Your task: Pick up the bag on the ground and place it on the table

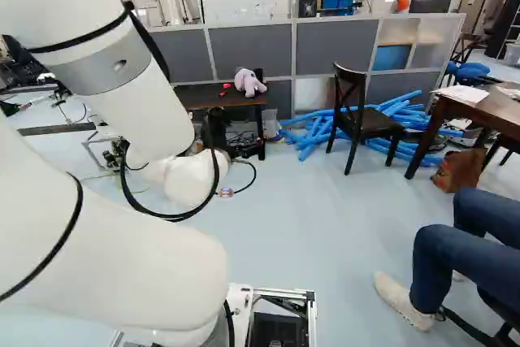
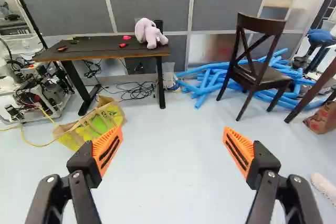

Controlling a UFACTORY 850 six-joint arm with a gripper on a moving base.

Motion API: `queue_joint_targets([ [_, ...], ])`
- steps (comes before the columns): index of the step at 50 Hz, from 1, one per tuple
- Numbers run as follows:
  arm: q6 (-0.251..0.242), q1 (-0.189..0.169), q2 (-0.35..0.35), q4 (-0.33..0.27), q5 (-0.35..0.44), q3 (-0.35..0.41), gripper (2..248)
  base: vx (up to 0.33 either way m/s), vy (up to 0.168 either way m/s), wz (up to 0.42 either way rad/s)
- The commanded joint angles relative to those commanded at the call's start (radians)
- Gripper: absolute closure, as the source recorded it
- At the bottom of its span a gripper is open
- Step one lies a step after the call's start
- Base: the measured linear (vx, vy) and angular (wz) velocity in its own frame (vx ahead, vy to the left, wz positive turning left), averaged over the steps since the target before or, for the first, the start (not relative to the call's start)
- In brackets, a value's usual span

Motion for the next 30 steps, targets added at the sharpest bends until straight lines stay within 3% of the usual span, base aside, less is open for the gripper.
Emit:
queue_joint_targets([
  [30,0.0,0.0,0.0,0.0,0.0,0.0,3,0.117,0.033,0.152],
])
